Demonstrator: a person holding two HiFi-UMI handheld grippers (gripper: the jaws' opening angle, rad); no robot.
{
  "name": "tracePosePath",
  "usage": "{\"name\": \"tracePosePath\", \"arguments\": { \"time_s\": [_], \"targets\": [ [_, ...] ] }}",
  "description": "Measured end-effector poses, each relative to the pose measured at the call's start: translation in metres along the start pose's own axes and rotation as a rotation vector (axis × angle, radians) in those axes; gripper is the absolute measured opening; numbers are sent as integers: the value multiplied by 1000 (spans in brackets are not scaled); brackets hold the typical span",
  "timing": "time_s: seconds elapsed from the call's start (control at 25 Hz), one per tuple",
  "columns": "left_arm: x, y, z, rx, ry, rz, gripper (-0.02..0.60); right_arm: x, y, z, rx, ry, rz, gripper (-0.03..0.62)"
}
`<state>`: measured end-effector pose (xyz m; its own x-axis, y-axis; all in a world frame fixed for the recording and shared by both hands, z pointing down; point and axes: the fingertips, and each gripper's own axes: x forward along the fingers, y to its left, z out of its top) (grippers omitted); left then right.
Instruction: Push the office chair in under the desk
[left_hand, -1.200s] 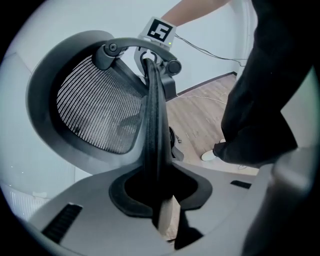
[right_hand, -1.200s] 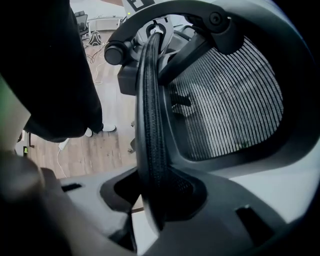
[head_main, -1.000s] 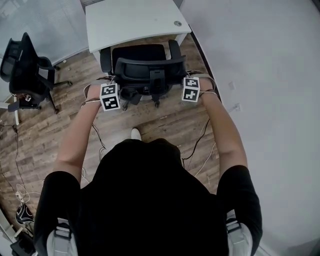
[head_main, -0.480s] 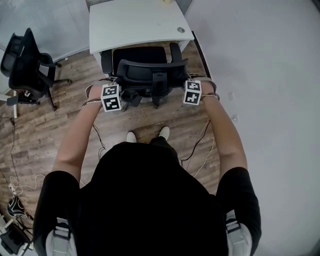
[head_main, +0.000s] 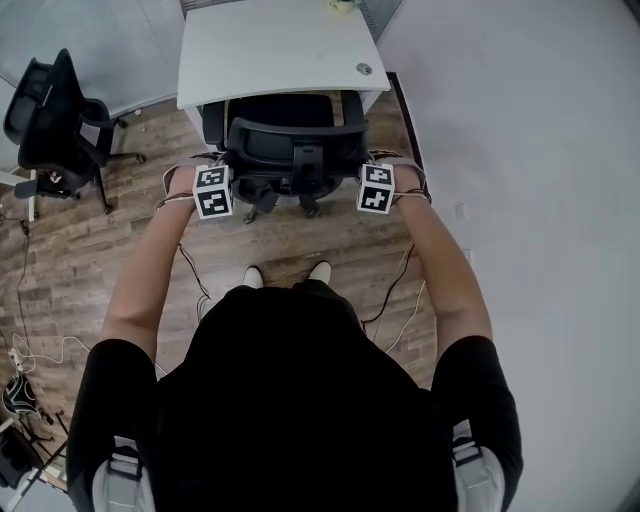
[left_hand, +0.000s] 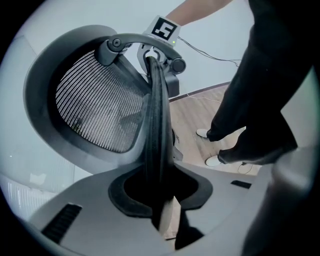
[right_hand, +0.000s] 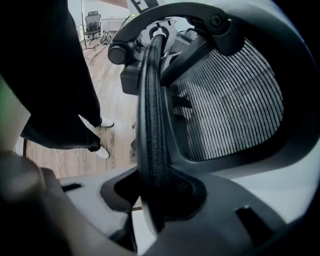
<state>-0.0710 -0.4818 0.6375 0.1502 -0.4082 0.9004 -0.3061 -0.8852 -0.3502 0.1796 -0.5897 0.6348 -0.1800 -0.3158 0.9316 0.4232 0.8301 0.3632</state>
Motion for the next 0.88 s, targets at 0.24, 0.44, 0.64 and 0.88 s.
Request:
{"name": "tracePosePath", "arguments": {
  "time_s": [0.24,0.44,0.64,0.88],
  "targets": [
    [7,3,-5,4,50,24,83,1,2,4,0,-57,-1,114],
    [4,1,-7,8,34,48,107,-2,5,7,24,-77,20,118],
    [-4,-2,-3,-26,7,73,253,-28,6,9,132,-163,76,163],
    [-52,20,13,-127,-102,154,264,-88,-11,24,310,-408,-24,163]
  ]
}}
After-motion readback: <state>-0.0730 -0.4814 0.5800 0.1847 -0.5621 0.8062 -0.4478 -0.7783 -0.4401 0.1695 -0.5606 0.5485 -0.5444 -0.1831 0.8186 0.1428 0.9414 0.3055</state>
